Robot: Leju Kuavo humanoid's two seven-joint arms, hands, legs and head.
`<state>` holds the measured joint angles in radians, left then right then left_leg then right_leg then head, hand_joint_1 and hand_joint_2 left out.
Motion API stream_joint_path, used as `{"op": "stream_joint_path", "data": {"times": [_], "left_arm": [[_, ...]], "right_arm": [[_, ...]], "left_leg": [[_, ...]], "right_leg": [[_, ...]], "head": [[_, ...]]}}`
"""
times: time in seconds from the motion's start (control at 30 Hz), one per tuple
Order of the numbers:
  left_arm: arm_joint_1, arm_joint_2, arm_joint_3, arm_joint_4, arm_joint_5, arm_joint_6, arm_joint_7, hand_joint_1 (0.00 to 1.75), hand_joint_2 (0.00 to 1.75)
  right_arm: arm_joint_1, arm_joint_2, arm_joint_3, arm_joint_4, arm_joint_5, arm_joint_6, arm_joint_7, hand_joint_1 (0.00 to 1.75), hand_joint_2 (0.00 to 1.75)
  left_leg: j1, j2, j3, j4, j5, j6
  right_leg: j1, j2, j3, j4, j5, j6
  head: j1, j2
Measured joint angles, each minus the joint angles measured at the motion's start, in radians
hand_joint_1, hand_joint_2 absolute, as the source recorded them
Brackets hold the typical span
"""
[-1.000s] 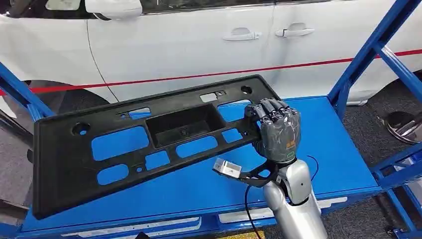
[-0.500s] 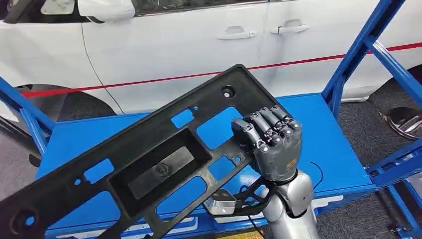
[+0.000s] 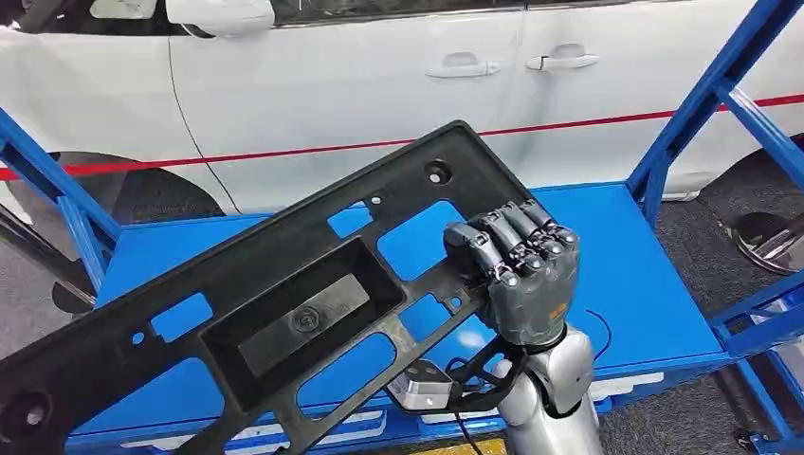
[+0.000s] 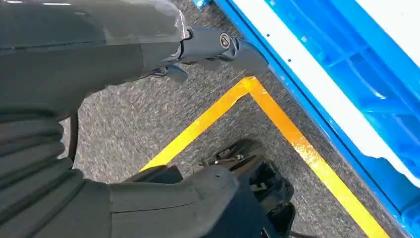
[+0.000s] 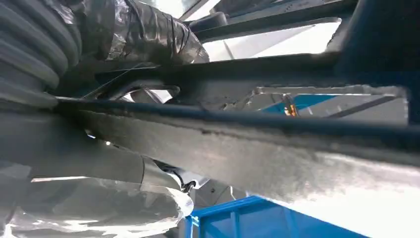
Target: Take the parts from the cabinet and place them on the table.
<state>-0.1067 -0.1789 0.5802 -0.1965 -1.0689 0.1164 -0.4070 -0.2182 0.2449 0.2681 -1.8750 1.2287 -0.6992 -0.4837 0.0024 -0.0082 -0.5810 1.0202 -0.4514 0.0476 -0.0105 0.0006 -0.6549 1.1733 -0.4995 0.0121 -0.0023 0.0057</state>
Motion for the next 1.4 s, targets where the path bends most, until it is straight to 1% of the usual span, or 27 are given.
{"op": "stream_joint_path", "data": {"times": [0.03,0.07,0.17,0.23,0.27,0.33,0.37,0.4,0.43,0.47,0.53,0.57,0.67,0.73,0.77,0.8,0.87,0.9,0.93,0.97,1.03,1.07,1.17,1.23,1.3,1.37,1.4], "left_arm": [[-0.001,-0.001,0.002,0.000,0.003,-0.003,-0.001,0.00,1.75],[-0.001,-0.003,0.004,0.000,0.008,-0.008,-0.003,0.00,1.75],[-0.004,-0.003,0.011,0.000,0.012,-0.018,-0.008,0.00,1.75],[-0.006,-0.003,0.016,0.000,0.017,-0.025,0.003,0.00,1.75],[-0.006,-0.003,0.018,0.000,0.020,-0.027,0.010,0.00,1.75],[-0.007,-0.003,0.021,0.000,0.022,-0.031,0.019,0.00,1.75],[-0.005,-0.003,0.021,0.000,0.022,-0.032,0.021,0.00,1.75],[-0.004,-0.003,0.022,0.000,0.023,-0.032,0.021,0.00,1.75],[-0.004,-0.003,0.023,0.000,0.022,-0.032,0.022,0.00,1.75],[-0.004,-0.003,0.023,0.000,0.023,-0.032,0.022,0.00,1.75],[-0.005,-0.003,0.023,0.000,0.023,-0.032,0.022,0.00,1.75],[-0.006,-0.003,0.024,0.000,0.023,-0.032,0.022,0.00,1.75],[-0.007,-0.003,0.027,0.000,0.023,-0.032,0.022,0.00,1.75],[-0.006,-0.004,0.028,0.000,0.023,-0.032,0.022,0.00,1.75],[-0.007,-0.004,0.028,0.000,0.023,-0.032,0.022,0.00,1.75],[-0.009,-0.004,0.029,0.000,0.023,-0.032,0.022,0.00,1.75],[-0.009,-0.004,0.029,0.000,0.023,-0.032,0.030,0.00,1.75],[-0.008,-0.004,0.029,0.000,0.023,-0.032,0.033,0.00,1.75],[-0.007,-0.004,0.029,0.000,0.021,-0.032,0.032,0.00,1.75],[-0.007,-0.004,0.029,0.000,0.018,-0.039,0.025,0.00,1.75],[-0.011,-0.009,0.029,0.000,0.007,-0.051,0.021,0.00,1.75],[-0.013,-0.012,0.029,0.000,0.002,-0.053,0.021,0.00,1.75],[-0.019,-0.016,0.027,-0.001,0.000,-0.054,0.024,0.00,1.75],[-0.020,-0.018,0.027,-0.002,0.000,-0.054,0.026,0.00,1.75],[-0.020,-0.018,0.027,-0.002,0.001,-0.054,0.027,0.00,1.75],[-0.019,-0.018,0.027,-0.002,0.003,-0.052,0.032,0.00,1.75],[-0.019,-0.018,0.027,-0.002,0.006,-0.050,0.038,0.00,1.75]], "right_arm": [[0.000,0.000,0.004,0.000,0.000,0.000,0.000,1.75,1.75],[0.000,0.000,0.007,0.000,-0.001,0.000,0.000,1.75,1.75],[0.000,0.000,0.015,0.000,-0.002,0.000,0.002,1.75,1.75],[-0.002,-0.001,0.026,0.003,-0.009,0.000,0.011,1.75,1.75],[-0.005,-0.001,0.034,0.006,-0.009,0.000,0.016,1.75,1.75],[-0.008,-0.003,0.048,0.011,-0.009,0.000,0.026,1.75,1.75],[-0.008,-0.004,0.052,0.015,-0.009,0.000,0.027,1.75,1.75],[-0.008,-0.006,0.055,0.018,-0.009,0.000,0.027,1.75,1.75],[-0.008,-0.008,0.057,0.021,-0.009,0.000,0.027,1.75,1.75],[-0.008,-0.009,0.059,0.024,-0.009,0.000,0.028,1.75,1.75],[-0.008,-0.010,0.063,0.025,-0.009,0.000,0.028,1.75,1.75],[-0.009,-0.010,0.066,0.025,-0.009,0.000,0.028,1.75,1.75],[-0.011,-0.011,0.071,0.029,-0.009,0.000,0.029,1.75,1.75],[-0.012,-0.012,0.071,0.029,-0.009,0.000,0.029,1.75,1.75],[-0.013,-0.013,0.071,0.030,-0.009,0.000,0.029,1.75,1.75],[-0.014,-0.014,0.071,0.030,-0.009,0.000,0.029,1.75,1.75],[-0.014,-0.018,0.071,0.033,-0.009,0.000,0.033,1.75,1.75],[-0.014,-0.020,0.071,0.035,-0.009,0.000,0.034,1.75,1.75],[-0.014,-0.022,0.071,0.037,-0.008,0.000,0.037,1.75,1.75],[-0.014,-0.025,0.072,0.039,0.001,0.000,0.048,1.75,1.75],[-0.014,-0.028,0.075,0.039,0.017,0.000,0.061,1.75,1.75],[-0.014,-0.029,0.077,0.039,0.017,0.000,0.063,1.75,1.75],[-0.014,-0.033,0.081,0.039,0.013,0.000,0.063,1.75,1.75],[-0.013,-0.034,0.082,0.040,0.006,0.000,0.059,1.75,1.75],[-0.014,-0.034,0.087,0.041,0.005,0.000,0.055,1.75,1.75],[-0.012,-0.034,0.089,0.045,0.001,0.000,0.051,1.75,1.75],[-0.011,-0.034,0.089,0.048,-0.001,0.000,0.049,1.75,1.75]], "left_leg": [[0.000,-0.001,0.001,0.003,-0.003,-0.003],[-0.006,-0.001,-0.003,0.008,-0.006,-0.008],[-0.006,-0.001,-0.005,0.005,-0.003,-0.023],[-0.001,0.001,-0.008,0.016,-0.015,-0.033],[-0.002,0.001,-0.021,0.050,-0.043,-0.038],[0.004,0.002,-0.090,0.200,-0.122,-0.048],[0.005,0.002,-0.124,0.273,-0.150,-0.052],[0.006,0.002,-0.144,0.315,-0.157,-0.054],[0.008,0.002,-0.139,0.305,-0.138,-0.055],[0.010,0.002,-0.111,0.247,-0.099,-0.055],[0.010,0.002,-0.017,0.061,-0.010,-0.050],[0.009,0.002,0.006,0.011,-0.016,-0.047],[0.001,-0.001,0.004,0.006,-0.012,-0.033],[0.009,0.001,0.009,-0.010,-0.001,-0.013],[0.007,0.002,0.010,-0.014,0.003,-0.007],[0.007,0.003,0.008,-0.013,0.005,-0.002],[0.003,0.004,0.003,-0.011,0.007,0.002],[0.002,0.004,0.000,-0.009,0.008,0.002],[0.001,0.004,-0.003,-0.006,0.008,0.002],[0.000,0.004,-0.005,-0.002,0.007,0.002],[0.000,0.001,-0.006,0.003,0.006,0.001],[-0.001,0.000,-0.008,0.005,0.005,-0.002],[-0.006,0.001,-0.017,0.010,0.011,-0.017],[-0.007,-0.001,-0.018,0.010,0.014,-0.029],[-0.001,0.002,-0.044,0.074,-0.055,-0.038],[0.005,0.002,-0.099,0.226,-0.145,-0.048],[0.006,0.002,-0.117,0.284,-0.169,-0.051]], "right_leg": [[0.000,0.000,0.046,-0.088,0.036,-0.005],[0.004,0.000,0.062,-0.123,0.019,-0.007],[0.008,0.005,0.056,-0.128,0.026,-0.015],[0.000,0.002,0.063,-0.141,0.035,-0.030],[0.000,0.001,0.063,-0.143,0.036,-0.033],[0.000,-0.001,0.061,-0.143,0.036,-0.037],[0.001,-0.003,0.060,-0.142,0.036,-0.037],[0.001,-0.003,0.059,-0.142,0.036,-0.037],[0.001,-0.003,0.060,-0.142,0.036,-0.037],[0.001,-0.003,0.061,-0.142,0.036,-0.036],[0.000,-0.001,0.065,-0.141,0.034,-0.033],[0.002,-0.001,0.064,-0.140,0.033,-0.030],[0.003,0.000,0.060,-0.141,0.037,-0.014],[0.004,0.000,0.059,-0.139,0.032,0.000],[0.001,0.000,0.053,-0.118,0.013,0.001],[0.001,0.000,0.028,-0.062,-0.028,0.001],[0.000,0.000,-0.044,0.101,-0.109,0.004],[0.000,0.000,-0.068,0.153,-0.124,0.005],[-0.001,0.000,-0.072,0.165,-0.115,0.005],[-0.001,0.000,-0.049,0.123,-0.081,0.003],[-0.001,0.000,0.041,-0.044,0.002,-0.004],[0.001,0.000,0.075,-0.117,0.012,-0.009],[0.007,0.004,0.073,-0.130,0.017,-0.015],[0.002,0.003,0.071,-0.143,0.031,-0.029],[-0.001,-0.002,0.066,-0.149,0.042,-0.041],[0.002,-0.005,0.053,-0.148,0.050,-0.043],[0.002,-0.006,0.046,-0.147,0.055,-0.043]], "head": [[0.000,0.000],[-0.001,0.000],[-0.001,0.000],[-0.001,0.000],[-0.001,0.000],[-0.001,0.000],[-0.001,0.000],[-0.001,0.000],[-0.001,0.000],[-0.001,0.000],[-0.001,0.000],[-0.001,0.000],[0.000,0.000],[0.000,0.000],[0.000,0.000],[0.000,0.000],[-0.001,0.000],[0.000,0.000],[-0.001,0.000],[0.000,0.000],[0.000,0.000],[0.000,0.000],[-0.001,0.000],[-0.001,0.000],[-0.002,0.000],[-0.002,0.000],[-0.002,0.000]]}}
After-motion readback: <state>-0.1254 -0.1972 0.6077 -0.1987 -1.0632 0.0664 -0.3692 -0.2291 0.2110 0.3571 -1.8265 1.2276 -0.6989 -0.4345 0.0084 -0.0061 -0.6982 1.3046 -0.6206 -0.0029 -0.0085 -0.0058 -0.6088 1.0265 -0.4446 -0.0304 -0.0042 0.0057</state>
